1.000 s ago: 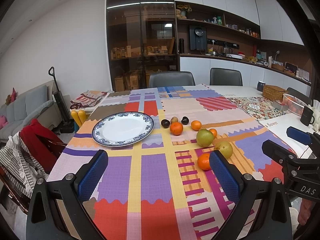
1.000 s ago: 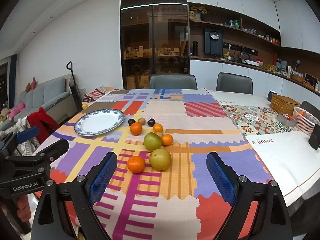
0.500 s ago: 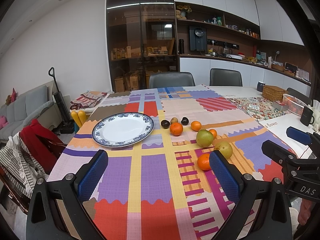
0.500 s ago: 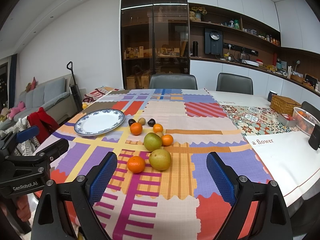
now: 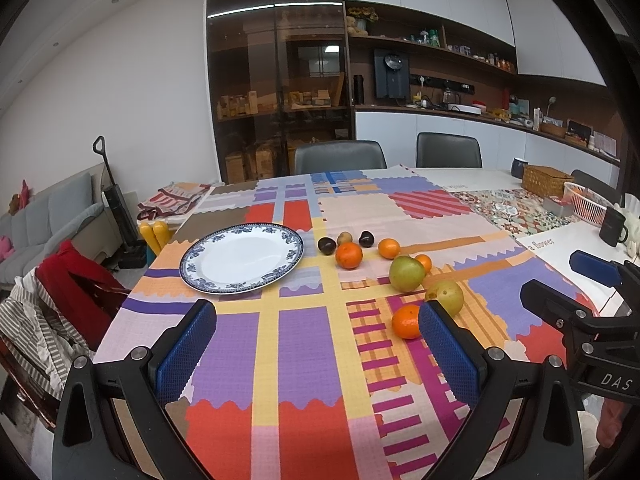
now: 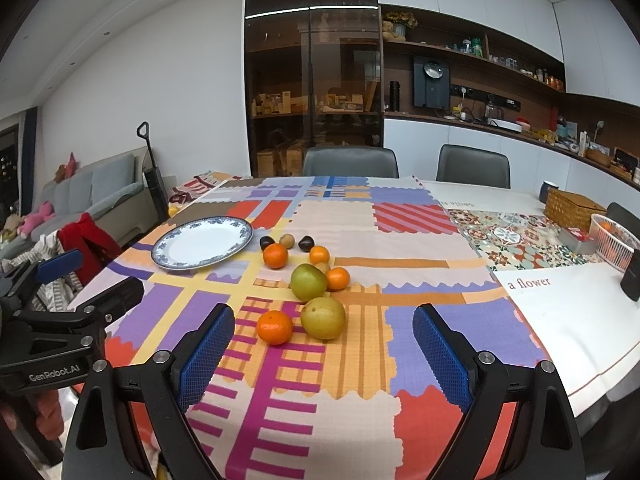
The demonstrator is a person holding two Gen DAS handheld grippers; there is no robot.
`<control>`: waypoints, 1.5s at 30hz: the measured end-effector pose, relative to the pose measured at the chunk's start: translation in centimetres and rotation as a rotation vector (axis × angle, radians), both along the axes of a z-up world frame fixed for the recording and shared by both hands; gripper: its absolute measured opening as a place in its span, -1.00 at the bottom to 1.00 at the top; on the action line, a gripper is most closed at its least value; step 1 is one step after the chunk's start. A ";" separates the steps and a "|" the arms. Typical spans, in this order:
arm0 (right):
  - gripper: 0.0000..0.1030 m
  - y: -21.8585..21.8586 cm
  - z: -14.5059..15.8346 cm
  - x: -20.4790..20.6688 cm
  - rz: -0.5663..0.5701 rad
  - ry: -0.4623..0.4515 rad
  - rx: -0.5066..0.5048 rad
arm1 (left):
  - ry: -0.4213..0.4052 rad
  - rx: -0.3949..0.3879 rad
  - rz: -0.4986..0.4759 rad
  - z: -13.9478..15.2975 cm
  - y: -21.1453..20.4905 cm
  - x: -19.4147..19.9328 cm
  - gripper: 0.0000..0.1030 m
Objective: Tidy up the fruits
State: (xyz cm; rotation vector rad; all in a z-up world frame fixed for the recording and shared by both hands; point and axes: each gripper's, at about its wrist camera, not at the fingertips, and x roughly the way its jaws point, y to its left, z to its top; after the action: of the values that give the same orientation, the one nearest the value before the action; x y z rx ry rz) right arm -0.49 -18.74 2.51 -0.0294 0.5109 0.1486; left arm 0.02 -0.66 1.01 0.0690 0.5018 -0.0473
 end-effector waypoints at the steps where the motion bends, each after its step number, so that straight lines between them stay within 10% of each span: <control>1: 0.78 0.0 0.0 0.1 0.000 0.002 0.000 | 0.003 0.002 -0.006 -0.2 -0.1 0.2 1.00; 16: 0.78 -1.1 -2.5 3.2 0.048 0.039 -0.022 | 0.040 0.078 -0.147 -2.2 -2.6 3.0 0.98; 45: 0.26 0.2 -8.7 11.0 0.422 0.192 -0.272 | 0.235 0.188 -0.573 -8.8 -7.0 10.3 0.06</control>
State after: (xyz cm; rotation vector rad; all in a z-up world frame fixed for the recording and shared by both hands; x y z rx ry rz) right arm 10.50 -18.57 -6.18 -0.3932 0.7102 0.4973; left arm 10.32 -7.65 -7.78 0.3938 0.7079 -0.5746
